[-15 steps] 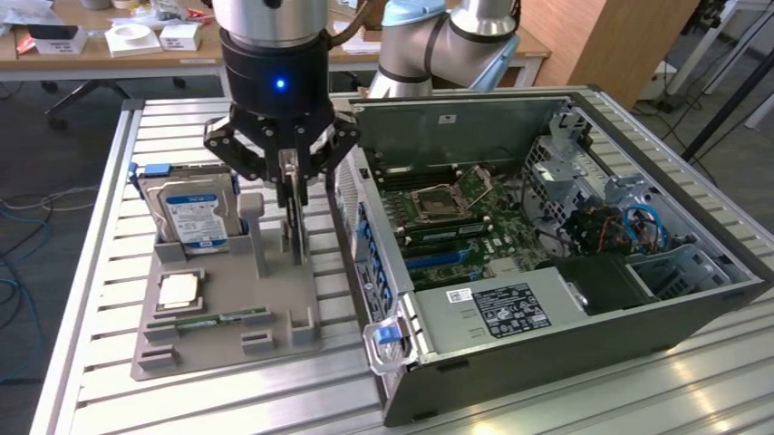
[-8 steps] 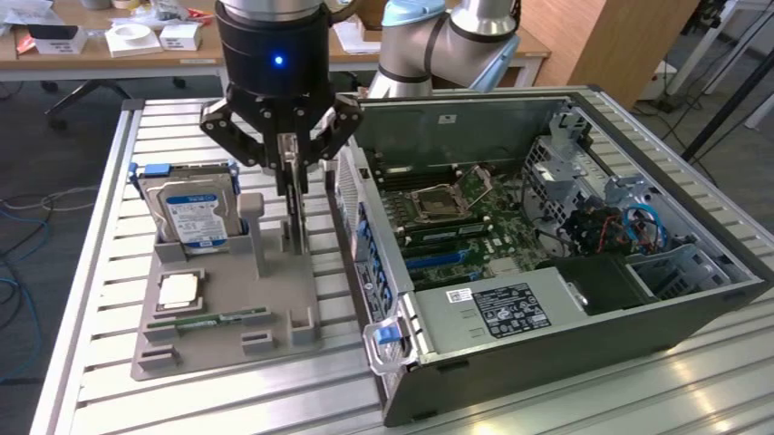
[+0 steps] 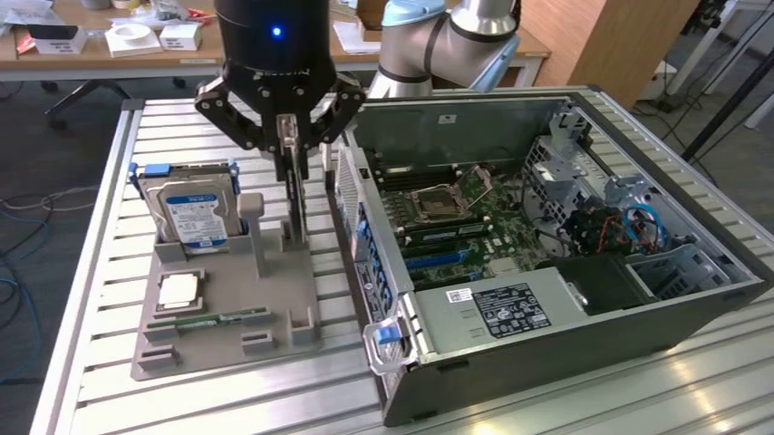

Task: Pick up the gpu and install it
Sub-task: 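Pick up the gpu and move the gpu toward the slot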

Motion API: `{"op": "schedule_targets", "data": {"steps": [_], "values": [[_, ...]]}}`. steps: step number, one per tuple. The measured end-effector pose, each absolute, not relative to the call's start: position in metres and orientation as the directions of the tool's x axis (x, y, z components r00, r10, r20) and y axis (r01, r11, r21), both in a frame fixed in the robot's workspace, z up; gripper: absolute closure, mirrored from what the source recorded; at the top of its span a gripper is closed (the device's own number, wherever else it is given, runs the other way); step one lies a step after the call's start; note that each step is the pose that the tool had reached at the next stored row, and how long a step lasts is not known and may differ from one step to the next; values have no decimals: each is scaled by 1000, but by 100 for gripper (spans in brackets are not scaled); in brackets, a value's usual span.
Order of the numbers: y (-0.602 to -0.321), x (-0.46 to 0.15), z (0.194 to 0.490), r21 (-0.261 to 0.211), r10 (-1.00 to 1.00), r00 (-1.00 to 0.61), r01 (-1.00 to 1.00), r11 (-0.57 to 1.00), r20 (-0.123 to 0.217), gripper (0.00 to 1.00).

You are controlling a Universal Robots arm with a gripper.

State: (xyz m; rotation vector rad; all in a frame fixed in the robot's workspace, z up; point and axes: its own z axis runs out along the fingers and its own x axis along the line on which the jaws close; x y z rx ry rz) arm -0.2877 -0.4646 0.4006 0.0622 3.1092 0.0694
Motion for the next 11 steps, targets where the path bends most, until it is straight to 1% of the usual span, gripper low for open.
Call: {"op": "schedule_targets", "data": {"steps": [11], "values": [[-465, -288, 425, 45, 41, -999, 39, 998, -36, 74]]}}
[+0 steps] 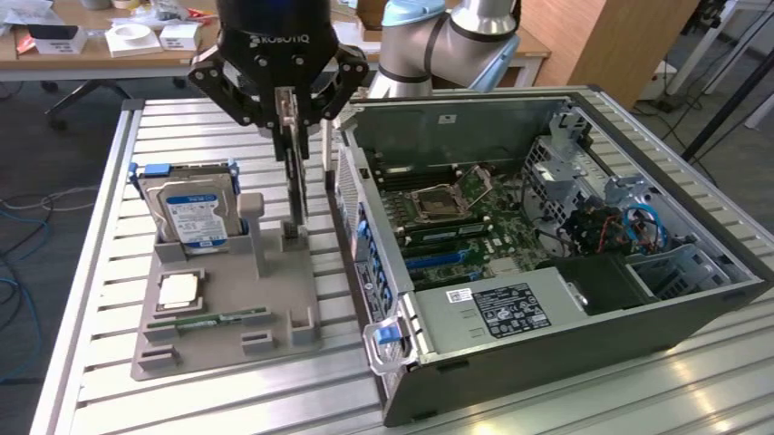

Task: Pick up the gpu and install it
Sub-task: 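Pick up the gpu and move the gpu toward the slot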

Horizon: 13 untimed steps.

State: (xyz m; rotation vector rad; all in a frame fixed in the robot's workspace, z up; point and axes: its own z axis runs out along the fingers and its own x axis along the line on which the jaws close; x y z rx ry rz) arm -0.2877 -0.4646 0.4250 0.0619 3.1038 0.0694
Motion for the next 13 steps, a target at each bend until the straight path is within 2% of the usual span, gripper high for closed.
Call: {"op": "schedule_targets", "data": {"steps": [13], "values": [[-465, -288, 432, 46, 41, -998, 39, 998, -37, 74]]}}
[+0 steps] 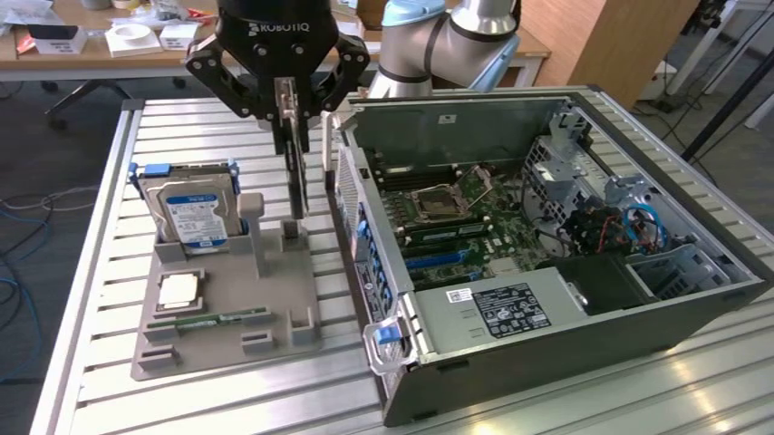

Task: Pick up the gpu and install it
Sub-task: 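Pick up the gpu and move the gpu toward the slot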

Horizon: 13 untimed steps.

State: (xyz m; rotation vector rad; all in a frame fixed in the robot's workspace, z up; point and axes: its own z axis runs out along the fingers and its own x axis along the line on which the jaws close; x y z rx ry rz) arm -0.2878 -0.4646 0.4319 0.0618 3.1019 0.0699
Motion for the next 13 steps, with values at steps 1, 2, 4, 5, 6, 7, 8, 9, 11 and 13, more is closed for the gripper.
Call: {"op": "schedule_targets", "data": {"steps": [1, 2, 4, 5, 6, 7, 8, 9, 11, 13], "values": [[-465, -288, 433, 46, 41, -998, 39, 998, -37, 74], [-465, -288, 433, 46, 41, -998, 39, 998, -38, 74], [-465, -288, 433, 46, 41, -998, 39, 998, -38, 74], [-465, -288, 433, 46, 41, -998, 39, 998, -38, 74], [-465, -288, 433, 46, 41, -998, 39, 998, -38, 74], [-465, -288, 433, 46, 41, -998, 39, 998, -38, 74], [-465, -288, 433, 46, 41, -998, 39, 998, -38, 74], [-465, -287, 433, 46, 41, -998, 39, 998, -38, 74], [-465, -285, 433, 47, 41, -998, 39, 998, -38, 74], [-465, -283, 433, 49, 41, -998, 39, 998, -38, 74]]}}
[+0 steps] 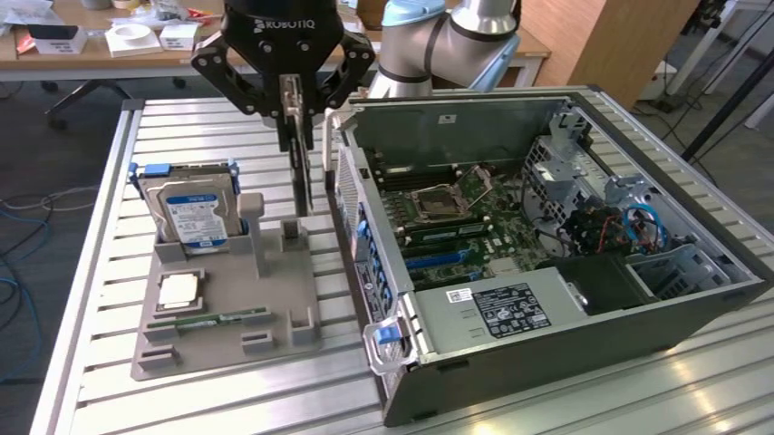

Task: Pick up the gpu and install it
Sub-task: 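Pick up the gpu and move the gpu toward the slot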

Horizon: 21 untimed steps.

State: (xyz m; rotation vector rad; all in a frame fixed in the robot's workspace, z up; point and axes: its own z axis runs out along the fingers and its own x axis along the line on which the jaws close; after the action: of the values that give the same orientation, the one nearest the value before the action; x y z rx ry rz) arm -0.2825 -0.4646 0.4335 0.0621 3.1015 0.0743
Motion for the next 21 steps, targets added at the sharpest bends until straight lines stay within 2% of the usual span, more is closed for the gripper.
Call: {"op": "schedule_targets", "data": {"steps": [21], "values": [[-465, -223, 433, 61, 41, -998, 39, 997, -37, 74]]}}
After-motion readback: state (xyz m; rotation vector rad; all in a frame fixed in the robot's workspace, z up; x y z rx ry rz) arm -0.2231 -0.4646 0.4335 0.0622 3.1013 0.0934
